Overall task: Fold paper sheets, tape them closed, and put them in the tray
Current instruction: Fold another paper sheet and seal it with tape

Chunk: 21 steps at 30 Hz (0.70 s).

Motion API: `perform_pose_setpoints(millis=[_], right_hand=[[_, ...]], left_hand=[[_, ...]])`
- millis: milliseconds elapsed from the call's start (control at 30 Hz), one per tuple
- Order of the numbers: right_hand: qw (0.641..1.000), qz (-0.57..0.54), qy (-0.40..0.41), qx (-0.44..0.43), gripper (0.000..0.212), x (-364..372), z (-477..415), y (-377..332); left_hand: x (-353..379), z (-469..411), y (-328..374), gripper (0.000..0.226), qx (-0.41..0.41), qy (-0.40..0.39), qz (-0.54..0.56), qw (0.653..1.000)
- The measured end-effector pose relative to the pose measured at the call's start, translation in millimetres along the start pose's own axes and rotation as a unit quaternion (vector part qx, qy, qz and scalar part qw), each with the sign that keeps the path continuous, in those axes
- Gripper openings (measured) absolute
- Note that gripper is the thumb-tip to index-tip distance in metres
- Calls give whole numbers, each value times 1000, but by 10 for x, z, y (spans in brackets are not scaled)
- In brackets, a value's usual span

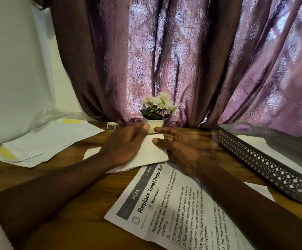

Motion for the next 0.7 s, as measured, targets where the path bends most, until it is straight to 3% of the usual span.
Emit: perform_pose_setpoints(millis=[67, 133, 233, 333, 533, 700], right_hand=[[1000, 15, -22, 2, 17, 127, 3, 58], [999, 42, -20, 3, 8, 182, 6, 86], [995, 94, 15, 20, 21, 111, 16, 85], [987, 152, 31, 32, 9, 65, 42, 50], [983, 169, 69, 35, 19, -114, 74, -10], [975, 190, 117, 0, 12, -235, 37, -62]], left_hand=[[29, 8, 12, 48, 11, 52, -49, 997], [56, 8, -13, 44, 24, 62, -84, 994], [138, -46, -162, 44, -6, -21, -119, 993], [154, -66, -306, 52, -43, -81, -187, 978], [-12, -82, -460, 45, -97, -104, -290, 947], [-176, -85, -709, 45, -175, -82, -246, 950]])
Point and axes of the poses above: each hand's wrist, its own z-axis away from the middle knuckle, its own x-axis out of the palm, y = z × x, the point moved 5 cm from there along -z, towards the middle knuckle, and after that the axes turned 7 degrees about -y, right-handed, at the moved point
